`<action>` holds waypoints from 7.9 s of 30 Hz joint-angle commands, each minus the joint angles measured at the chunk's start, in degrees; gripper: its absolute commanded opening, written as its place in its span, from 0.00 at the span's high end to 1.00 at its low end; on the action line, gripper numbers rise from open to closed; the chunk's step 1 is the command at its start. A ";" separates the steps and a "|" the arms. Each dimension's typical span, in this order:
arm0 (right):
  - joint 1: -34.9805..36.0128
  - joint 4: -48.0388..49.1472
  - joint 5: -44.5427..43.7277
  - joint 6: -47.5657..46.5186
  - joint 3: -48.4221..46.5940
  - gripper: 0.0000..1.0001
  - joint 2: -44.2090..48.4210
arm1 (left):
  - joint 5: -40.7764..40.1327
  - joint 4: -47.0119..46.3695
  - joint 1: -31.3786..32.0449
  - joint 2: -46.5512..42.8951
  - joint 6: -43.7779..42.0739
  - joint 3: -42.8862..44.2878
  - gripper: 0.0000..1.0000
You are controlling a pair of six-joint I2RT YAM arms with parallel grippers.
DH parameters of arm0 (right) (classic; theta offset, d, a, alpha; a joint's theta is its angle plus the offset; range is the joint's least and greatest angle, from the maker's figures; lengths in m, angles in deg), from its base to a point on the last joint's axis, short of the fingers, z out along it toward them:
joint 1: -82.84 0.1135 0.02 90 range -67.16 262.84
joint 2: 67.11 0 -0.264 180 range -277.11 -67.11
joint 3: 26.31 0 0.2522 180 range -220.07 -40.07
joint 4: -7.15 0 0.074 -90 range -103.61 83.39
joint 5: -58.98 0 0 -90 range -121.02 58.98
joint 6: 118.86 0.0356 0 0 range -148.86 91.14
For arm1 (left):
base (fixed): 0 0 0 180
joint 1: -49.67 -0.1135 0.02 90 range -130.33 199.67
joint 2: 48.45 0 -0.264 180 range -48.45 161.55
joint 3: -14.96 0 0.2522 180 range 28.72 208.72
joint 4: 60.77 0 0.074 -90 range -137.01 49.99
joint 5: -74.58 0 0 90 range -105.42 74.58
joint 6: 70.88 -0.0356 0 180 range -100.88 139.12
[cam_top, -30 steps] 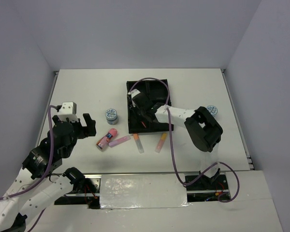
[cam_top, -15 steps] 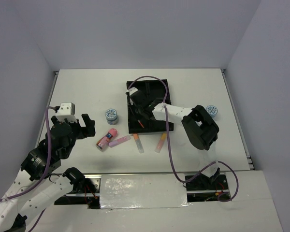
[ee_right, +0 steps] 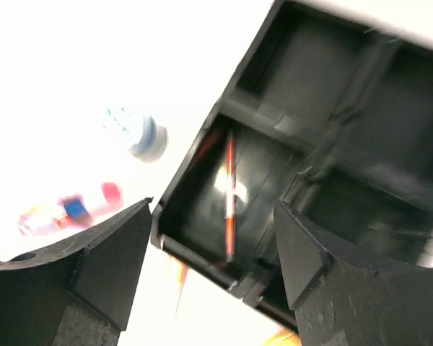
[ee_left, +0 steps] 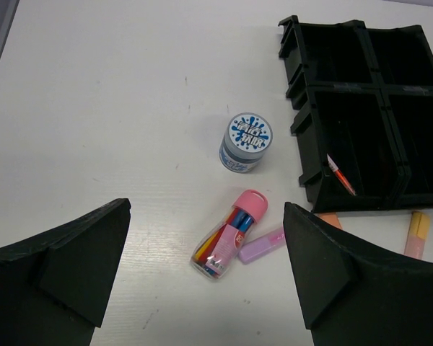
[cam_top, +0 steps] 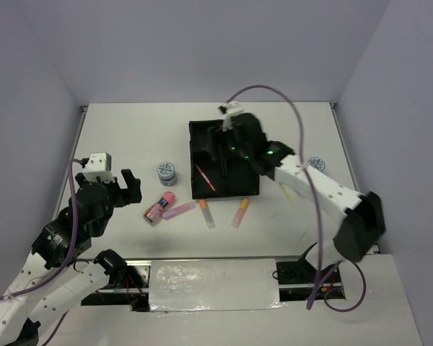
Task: Sort the stationery into containers
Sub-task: Pick up the pen cap from the center of the board, then pick up the pen from the center of the board, then close the pen cap on the pen.
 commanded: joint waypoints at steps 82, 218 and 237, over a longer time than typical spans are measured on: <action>-23.30 -31.01 -17.68 12.37 9.78 0.24 64.29 | 31.23 -20.73 29.73 99.35 -11.87 51.23 0.33; 7.98 39.90 27.75 31.26 41.25 1.00 41.36 | 44.06 -88.40 6.53 13.30 29.79 -17.23 1.00; 13.87 41.24 27.23 26.34 37.47 1.00 38.80 | 36.15 -79.70 11.27 12.43 23.29 -13.99 1.00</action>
